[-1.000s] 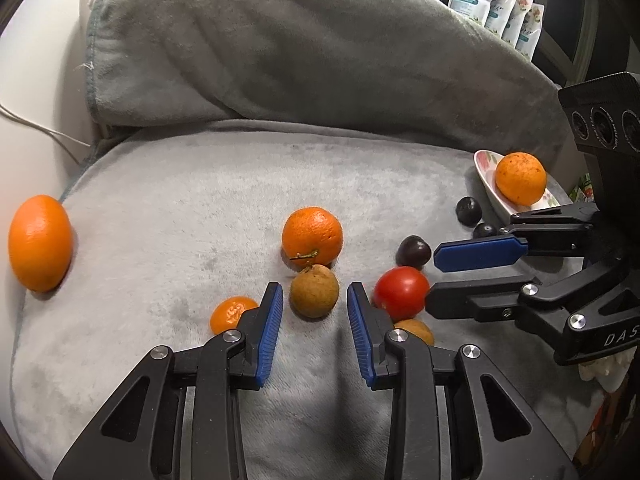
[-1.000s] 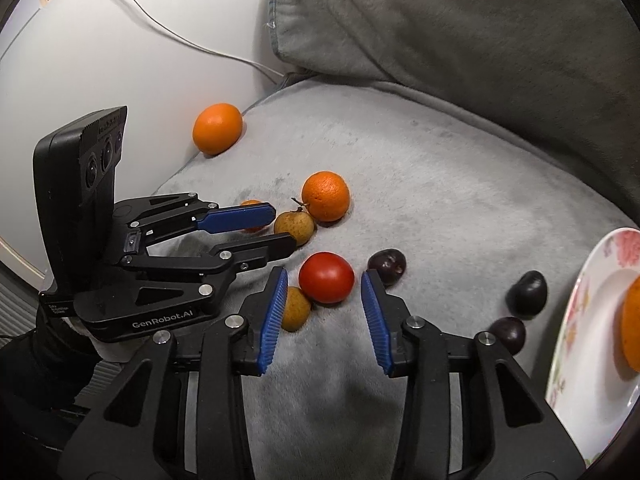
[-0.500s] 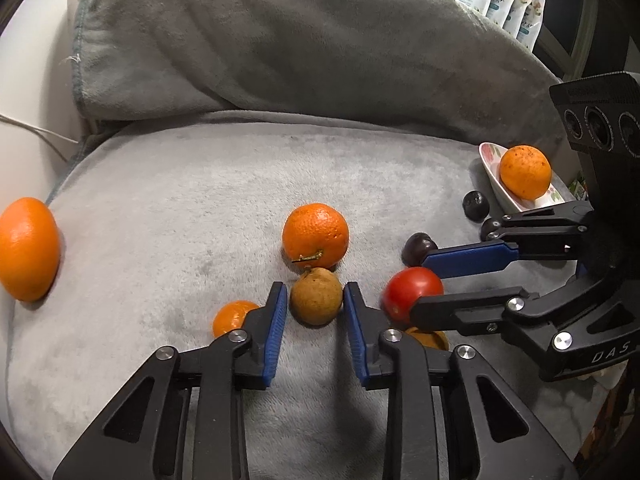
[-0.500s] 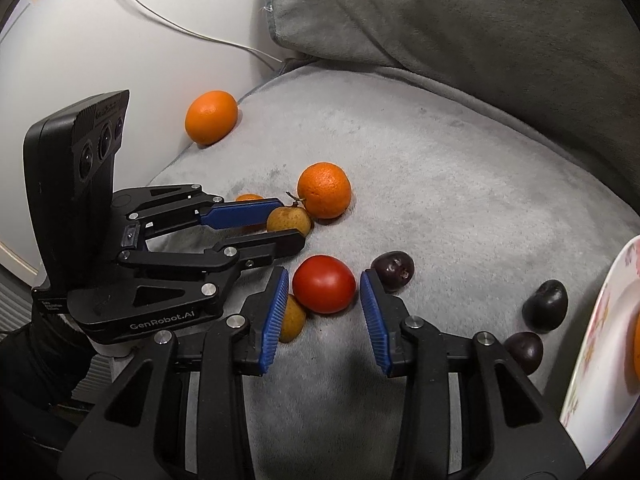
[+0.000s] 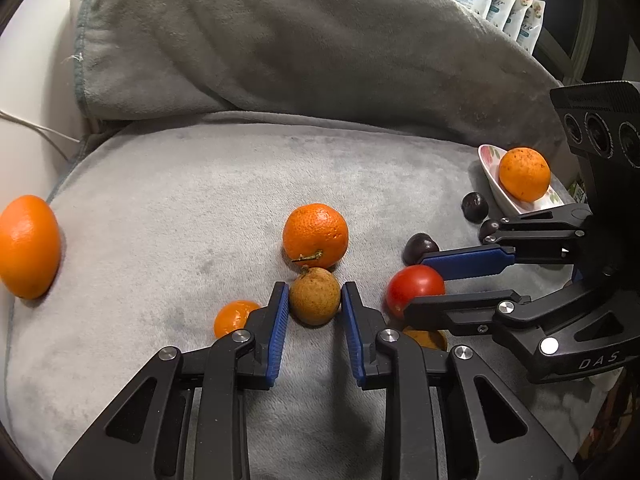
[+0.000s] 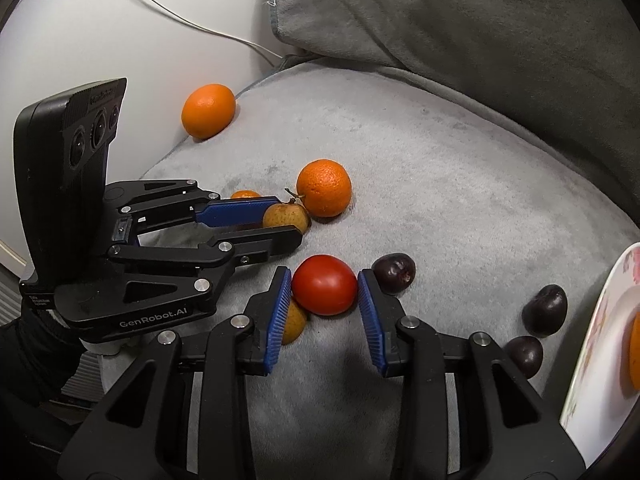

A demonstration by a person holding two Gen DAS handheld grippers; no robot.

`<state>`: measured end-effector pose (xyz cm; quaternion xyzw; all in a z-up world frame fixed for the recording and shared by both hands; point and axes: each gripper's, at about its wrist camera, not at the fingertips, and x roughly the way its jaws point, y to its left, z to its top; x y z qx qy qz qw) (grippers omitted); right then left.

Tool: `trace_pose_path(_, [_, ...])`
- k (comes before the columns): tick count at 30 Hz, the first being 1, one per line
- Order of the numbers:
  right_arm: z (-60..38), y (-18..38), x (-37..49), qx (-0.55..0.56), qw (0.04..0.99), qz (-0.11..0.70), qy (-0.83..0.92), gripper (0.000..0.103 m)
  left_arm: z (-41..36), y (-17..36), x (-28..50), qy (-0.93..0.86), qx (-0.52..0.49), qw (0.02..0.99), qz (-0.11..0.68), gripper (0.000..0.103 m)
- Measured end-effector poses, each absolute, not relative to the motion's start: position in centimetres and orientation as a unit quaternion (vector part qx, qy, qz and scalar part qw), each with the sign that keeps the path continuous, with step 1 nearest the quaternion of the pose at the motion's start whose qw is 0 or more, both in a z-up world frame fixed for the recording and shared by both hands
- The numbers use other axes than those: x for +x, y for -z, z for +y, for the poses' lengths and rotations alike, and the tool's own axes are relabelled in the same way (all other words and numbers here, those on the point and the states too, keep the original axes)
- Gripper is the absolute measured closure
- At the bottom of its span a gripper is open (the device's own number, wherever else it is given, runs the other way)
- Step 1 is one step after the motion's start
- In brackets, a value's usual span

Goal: Organize fruits
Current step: 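Grasp the red tomato with the right gripper while the left gripper approaches the brown fruit, then carry the tomato to the plate with the right gripper while the left gripper carries the brown fruit there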

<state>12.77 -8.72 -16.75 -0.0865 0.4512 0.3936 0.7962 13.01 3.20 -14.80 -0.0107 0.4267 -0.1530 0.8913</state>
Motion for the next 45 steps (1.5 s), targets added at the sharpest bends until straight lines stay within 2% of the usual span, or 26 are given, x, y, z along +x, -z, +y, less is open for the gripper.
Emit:
trace_pose_path(25, [-14.3, 12.7, 8.9, -0.053, 0.839, 0.399, -0.367, 0.067, 2.5, 11.2, 9.3, 0.158, -0.033, 0.907, 0.388, 0.078])
trace_pose_path(45, [-25.4, 10.5, 5.0, -0.033, 0.9, 0.348, -0.261, 0.067, -4.4, 9.3, 9.0, 0.224, -0.071, 0.902, 0.361, 0.078])
